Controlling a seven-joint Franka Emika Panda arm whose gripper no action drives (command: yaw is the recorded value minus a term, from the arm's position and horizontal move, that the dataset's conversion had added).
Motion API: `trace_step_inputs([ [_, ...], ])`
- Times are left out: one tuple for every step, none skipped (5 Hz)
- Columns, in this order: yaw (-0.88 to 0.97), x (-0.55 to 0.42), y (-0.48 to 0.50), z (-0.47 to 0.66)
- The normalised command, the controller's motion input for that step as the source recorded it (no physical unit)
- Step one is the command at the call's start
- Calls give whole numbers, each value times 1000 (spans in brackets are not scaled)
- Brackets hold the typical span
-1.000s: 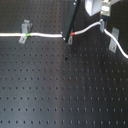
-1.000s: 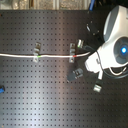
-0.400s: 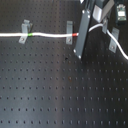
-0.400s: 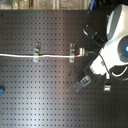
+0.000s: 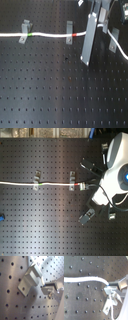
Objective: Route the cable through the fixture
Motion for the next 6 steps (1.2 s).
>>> trace_step_inputs([
  [89,-109,82,-153],
  [46,-71,57,-112],
  [20,-45,95,-335],
  [0,-6,69,-324],
  [-123,83,-28,1],
  [-397,252,-201,-102],
])
